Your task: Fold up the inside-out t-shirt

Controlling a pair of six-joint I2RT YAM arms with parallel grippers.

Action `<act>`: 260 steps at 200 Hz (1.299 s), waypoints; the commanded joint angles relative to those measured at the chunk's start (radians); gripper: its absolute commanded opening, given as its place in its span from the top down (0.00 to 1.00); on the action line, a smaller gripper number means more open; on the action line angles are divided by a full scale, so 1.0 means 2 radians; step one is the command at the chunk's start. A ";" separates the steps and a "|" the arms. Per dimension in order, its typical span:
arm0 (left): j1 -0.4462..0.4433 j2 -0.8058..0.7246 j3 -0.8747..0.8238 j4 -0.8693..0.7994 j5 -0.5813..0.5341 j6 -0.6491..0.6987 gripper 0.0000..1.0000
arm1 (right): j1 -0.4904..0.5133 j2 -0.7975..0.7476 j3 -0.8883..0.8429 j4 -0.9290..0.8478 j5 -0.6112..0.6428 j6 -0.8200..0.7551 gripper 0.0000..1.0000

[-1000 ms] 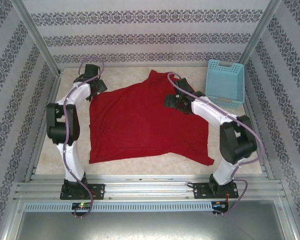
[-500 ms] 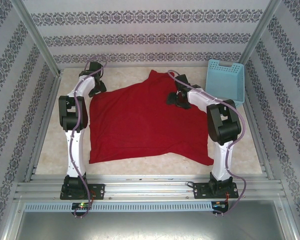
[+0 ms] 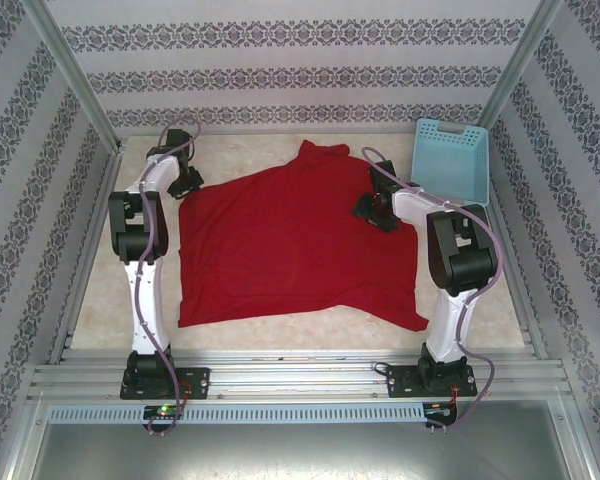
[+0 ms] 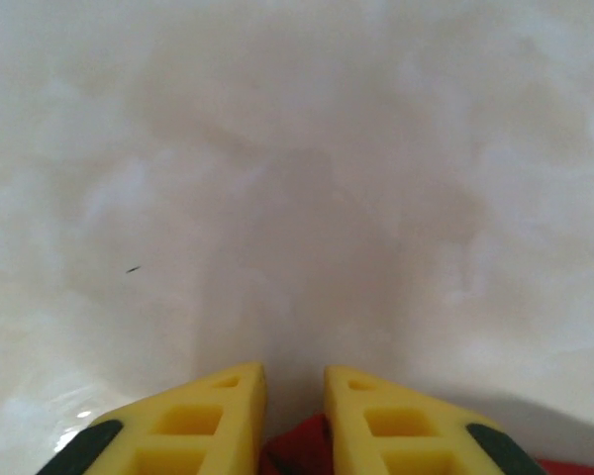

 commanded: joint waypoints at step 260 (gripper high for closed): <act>-0.008 0.028 0.039 0.007 0.037 0.034 0.70 | 0.011 -0.080 -0.095 -0.001 0.033 0.004 0.34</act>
